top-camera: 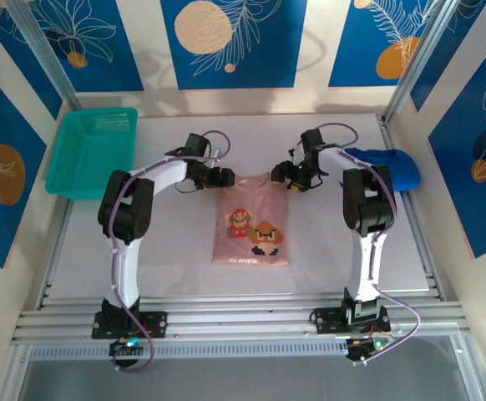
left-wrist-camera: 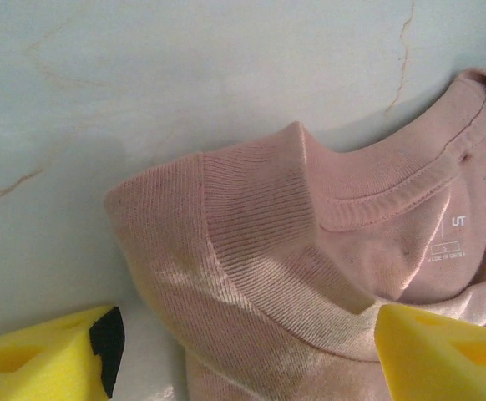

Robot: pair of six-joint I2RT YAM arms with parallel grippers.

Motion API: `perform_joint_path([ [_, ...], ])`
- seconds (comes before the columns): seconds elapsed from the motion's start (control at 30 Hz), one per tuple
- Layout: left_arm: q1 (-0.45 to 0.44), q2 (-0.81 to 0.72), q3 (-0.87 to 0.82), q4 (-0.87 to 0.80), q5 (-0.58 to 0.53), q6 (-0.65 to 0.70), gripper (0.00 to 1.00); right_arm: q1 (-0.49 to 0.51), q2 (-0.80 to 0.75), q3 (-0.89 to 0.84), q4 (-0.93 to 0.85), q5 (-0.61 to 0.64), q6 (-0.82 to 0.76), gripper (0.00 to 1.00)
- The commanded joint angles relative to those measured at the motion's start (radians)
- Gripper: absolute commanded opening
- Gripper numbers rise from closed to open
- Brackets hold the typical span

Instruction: Fold the inside-out t-shirt

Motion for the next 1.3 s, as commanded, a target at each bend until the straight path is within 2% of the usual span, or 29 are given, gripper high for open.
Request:
perform_joint_path([
  [0.0, -0.017, 0.033, -0.029, 0.034, 0.098, -0.019, 0.75, 0.03, 0.027, -0.011, 0.019, -0.062, 0.024, 0.68],
  [0.27, -0.032, 0.066, -0.009, 0.053, 0.127, -0.034, 0.65, 0.047, 0.045, -0.003, 0.035, -0.065, 0.045, 0.61],
  [0.53, -0.036, 0.082, -0.035, 0.092, 0.134, -0.054, 0.49, 0.064, 0.062, -0.016, 0.075, -0.077, 0.07, 0.53],
  [0.87, -0.032, 0.097, -0.04, 0.103, 0.104, -0.063, 0.17, 0.067, 0.057, -0.028, 0.112, -0.033, 0.088, 0.28],
  [1.0, -0.031, 0.088, -0.065, 0.144, 0.101, -0.075, 0.0, 0.067, 0.04, -0.059, 0.17, -0.044, 0.101, 0.16],
  [1.17, -0.013, 0.057, -0.103, 0.227, 0.107, -0.114, 0.0, 0.061, -0.007, -0.096, 0.245, -0.058, 0.108, 0.0],
  [1.27, 0.007, 0.019, -0.129, 0.28, 0.114, -0.14, 0.0, 0.048, -0.067, -0.142, 0.314, -0.063, 0.113, 0.0],
])
